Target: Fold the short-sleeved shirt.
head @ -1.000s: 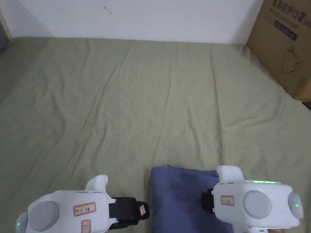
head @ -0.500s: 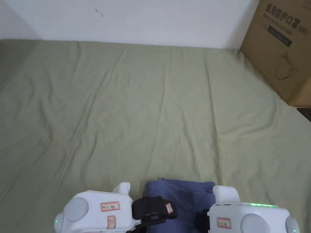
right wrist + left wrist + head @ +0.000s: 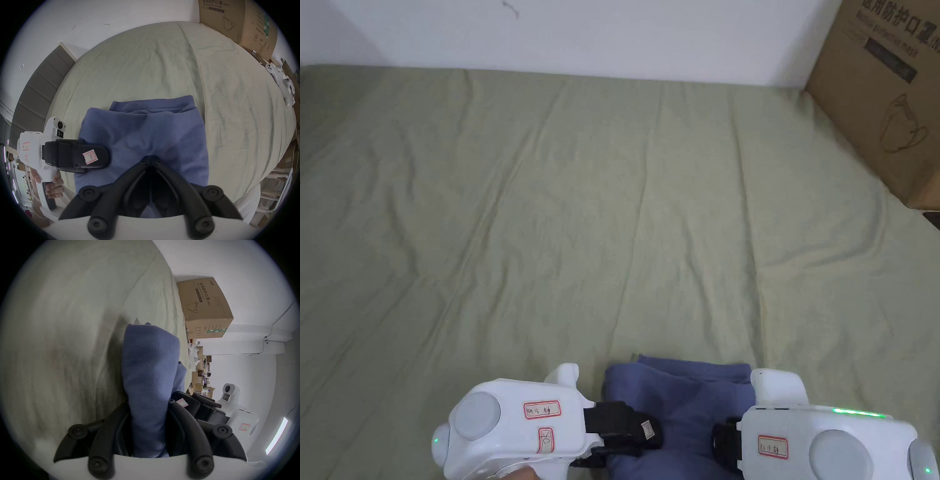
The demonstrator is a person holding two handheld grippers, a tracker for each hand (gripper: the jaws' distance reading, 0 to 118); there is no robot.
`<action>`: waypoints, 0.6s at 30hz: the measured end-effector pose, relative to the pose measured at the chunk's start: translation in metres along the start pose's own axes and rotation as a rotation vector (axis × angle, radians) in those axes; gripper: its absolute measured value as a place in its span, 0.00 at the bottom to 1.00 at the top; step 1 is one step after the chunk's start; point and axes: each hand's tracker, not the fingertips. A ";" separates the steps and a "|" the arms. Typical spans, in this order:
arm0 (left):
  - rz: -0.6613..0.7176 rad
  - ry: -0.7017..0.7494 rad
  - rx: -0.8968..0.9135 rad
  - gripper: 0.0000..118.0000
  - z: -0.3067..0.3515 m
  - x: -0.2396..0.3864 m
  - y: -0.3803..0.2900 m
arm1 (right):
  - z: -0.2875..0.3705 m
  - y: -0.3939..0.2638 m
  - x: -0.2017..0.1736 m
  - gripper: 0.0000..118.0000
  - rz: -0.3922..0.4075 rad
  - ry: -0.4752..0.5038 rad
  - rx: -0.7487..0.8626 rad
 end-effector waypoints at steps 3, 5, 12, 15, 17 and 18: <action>-0.018 0.003 -0.018 0.19 0.008 0.003 0.004 | 0.010 0.000 -0.010 0.00 0.007 -0.009 0.025; -0.049 0.021 -0.019 0.19 0.019 0.005 0.008 | 0.019 0.001 -0.018 0.00 0.016 -0.005 0.054; -0.128 0.188 0.064 0.19 0.119 -0.004 0.028 | 0.042 0.007 -0.058 0.00 0.054 -0.071 0.190; -0.117 0.306 0.120 0.19 0.173 -0.019 0.040 | 0.042 0.010 -0.080 0.00 0.076 -0.057 0.223; -0.112 0.386 0.146 0.19 0.208 -0.031 0.048 | 0.040 0.012 -0.095 0.00 0.085 -0.043 0.234; -0.117 0.430 0.149 0.19 0.226 -0.037 0.053 | 0.037 0.014 -0.103 0.00 0.088 -0.040 0.237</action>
